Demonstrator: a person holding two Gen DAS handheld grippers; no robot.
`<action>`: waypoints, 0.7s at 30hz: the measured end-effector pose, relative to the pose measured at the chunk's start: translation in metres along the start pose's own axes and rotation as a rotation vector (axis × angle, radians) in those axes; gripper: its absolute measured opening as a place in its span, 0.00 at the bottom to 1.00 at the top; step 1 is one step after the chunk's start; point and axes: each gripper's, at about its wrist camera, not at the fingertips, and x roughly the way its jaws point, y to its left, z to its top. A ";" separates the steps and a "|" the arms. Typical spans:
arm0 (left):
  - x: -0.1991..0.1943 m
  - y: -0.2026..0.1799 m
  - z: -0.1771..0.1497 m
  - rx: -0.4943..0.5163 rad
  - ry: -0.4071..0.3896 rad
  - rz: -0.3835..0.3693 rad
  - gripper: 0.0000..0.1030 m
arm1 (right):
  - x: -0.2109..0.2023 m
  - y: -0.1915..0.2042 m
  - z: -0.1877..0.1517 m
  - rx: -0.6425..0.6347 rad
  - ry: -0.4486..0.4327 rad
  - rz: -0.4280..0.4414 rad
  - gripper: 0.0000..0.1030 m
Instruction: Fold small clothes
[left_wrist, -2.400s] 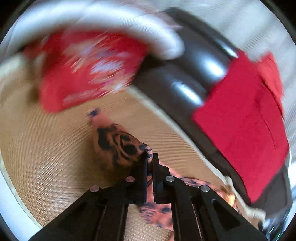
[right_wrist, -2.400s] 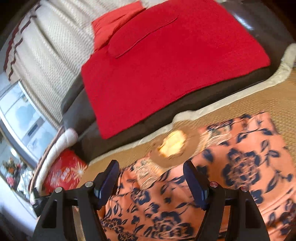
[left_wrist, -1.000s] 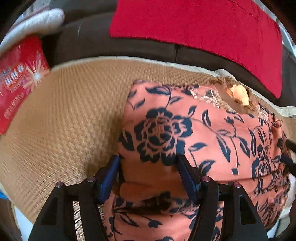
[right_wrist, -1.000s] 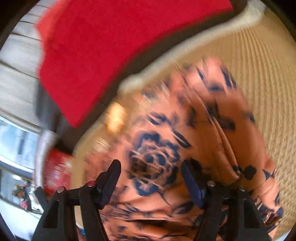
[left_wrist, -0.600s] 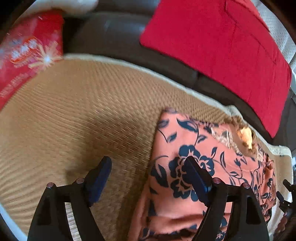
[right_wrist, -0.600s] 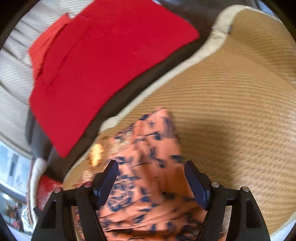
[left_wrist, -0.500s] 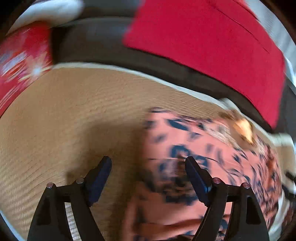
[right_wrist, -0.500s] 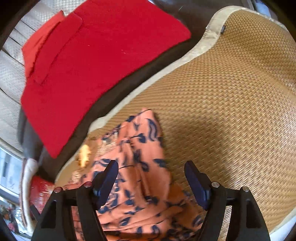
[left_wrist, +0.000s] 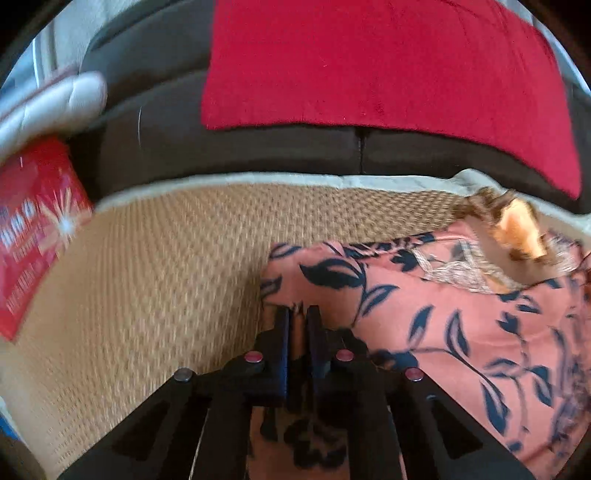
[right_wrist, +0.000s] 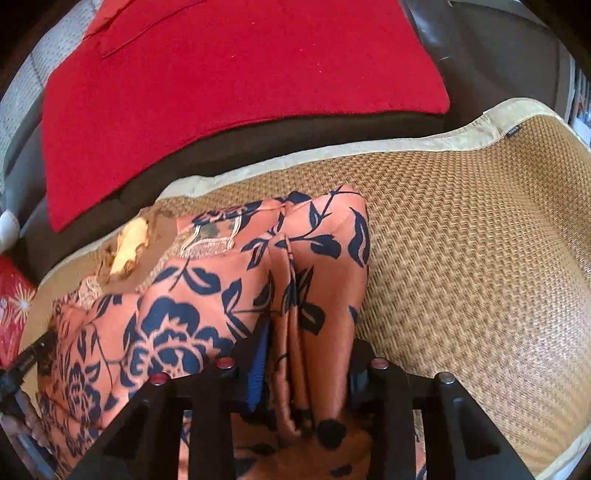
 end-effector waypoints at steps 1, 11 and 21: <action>0.002 -0.003 0.005 0.016 -0.011 0.031 0.08 | 0.004 0.000 0.002 -0.001 -0.010 -0.005 0.33; 0.062 -0.028 0.063 0.033 -0.037 0.151 0.05 | 0.033 -0.014 0.035 0.086 -0.067 -0.017 0.32; -0.014 -0.012 0.049 0.143 -0.059 0.029 0.32 | -0.027 -0.051 0.030 0.204 -0.089 0.154 0.60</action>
